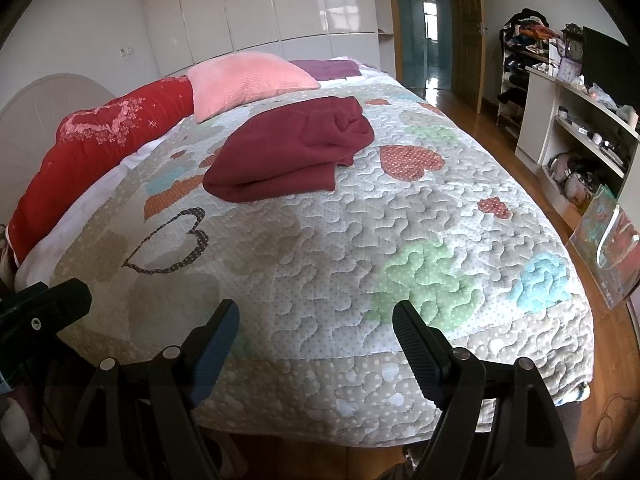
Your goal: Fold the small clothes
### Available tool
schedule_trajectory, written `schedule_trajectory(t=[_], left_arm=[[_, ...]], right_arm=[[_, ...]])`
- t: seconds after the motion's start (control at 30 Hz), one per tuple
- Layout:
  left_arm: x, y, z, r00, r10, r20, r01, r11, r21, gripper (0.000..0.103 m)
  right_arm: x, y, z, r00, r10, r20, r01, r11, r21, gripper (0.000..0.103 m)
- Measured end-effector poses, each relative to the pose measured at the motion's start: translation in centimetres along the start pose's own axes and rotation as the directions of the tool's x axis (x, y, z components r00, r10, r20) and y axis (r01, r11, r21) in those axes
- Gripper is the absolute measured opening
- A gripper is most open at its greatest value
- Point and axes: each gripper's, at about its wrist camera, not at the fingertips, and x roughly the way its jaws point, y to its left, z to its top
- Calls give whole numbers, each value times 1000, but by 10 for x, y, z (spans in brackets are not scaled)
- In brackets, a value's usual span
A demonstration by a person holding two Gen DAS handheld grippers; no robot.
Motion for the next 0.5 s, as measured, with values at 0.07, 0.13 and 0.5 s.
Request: schedule_trajectory(t=[0.07,0.13,0.5], left_arm=[[1,0,0,1000,-3,-5,3,1000,-1,103],[2,1,0,1000,-5,-11,5,1000,-2,103],[5,3,0,1000,-15,-24,14,1000,-6,103]], right_arm=[[0,0,0,1000,0,0,0,1000,-1,83],[1,0,0,1000,-3,-1,3,1000,-2,83],[2,-1,-2,1000,-6,1,6,1000,-6,84]])
